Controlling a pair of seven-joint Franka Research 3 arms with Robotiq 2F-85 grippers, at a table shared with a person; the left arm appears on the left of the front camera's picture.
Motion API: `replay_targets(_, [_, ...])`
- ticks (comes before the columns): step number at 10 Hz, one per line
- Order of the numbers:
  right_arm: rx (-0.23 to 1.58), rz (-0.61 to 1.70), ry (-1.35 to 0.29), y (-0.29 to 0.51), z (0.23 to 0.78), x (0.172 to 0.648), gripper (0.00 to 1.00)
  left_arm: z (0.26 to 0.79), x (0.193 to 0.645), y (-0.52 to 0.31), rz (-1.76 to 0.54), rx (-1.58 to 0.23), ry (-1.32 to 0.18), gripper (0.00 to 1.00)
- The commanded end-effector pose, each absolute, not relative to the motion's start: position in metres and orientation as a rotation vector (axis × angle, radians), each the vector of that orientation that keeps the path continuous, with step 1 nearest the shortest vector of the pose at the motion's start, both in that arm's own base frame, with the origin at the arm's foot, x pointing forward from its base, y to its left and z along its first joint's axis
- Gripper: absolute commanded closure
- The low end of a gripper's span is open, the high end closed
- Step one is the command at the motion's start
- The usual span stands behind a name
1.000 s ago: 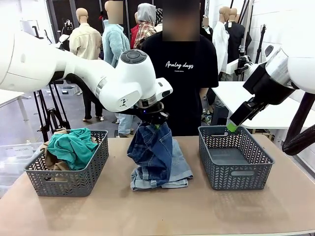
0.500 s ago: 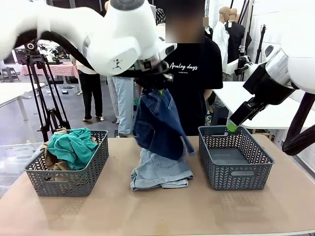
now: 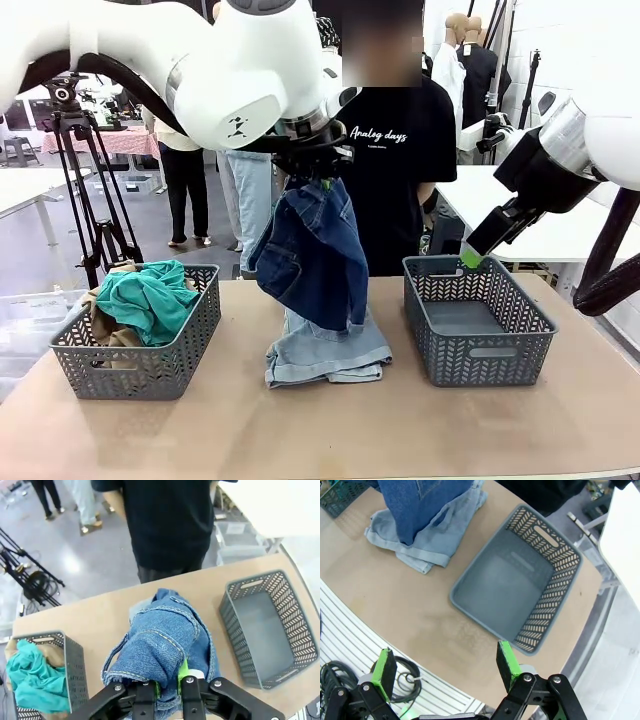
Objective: Sort the tops and bottoms.
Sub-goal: Sort the clothes according to human instructions.
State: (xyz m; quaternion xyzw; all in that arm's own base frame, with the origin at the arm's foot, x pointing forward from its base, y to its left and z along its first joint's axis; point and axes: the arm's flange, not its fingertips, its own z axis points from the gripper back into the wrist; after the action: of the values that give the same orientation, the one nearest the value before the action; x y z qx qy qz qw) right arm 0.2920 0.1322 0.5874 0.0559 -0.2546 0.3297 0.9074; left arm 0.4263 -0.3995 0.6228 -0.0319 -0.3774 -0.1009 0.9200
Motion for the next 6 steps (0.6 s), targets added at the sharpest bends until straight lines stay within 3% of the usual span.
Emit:
replay_targets(1, [0.1, 0.687, -0.522, 0.1322, 0.5875, 0.2951, 0.0, 0.6305, 0.4262, -0.3959, -0.223, -0.075, -0.781, 1.0])
replay_targets(6, [0.1, 0.687, -0.522, 0.1322, 0.5875, 0.2951, 0.0, 0.6305, 0.4262, -0.3959, -0.223, -0.075, -0.781, 1.0])
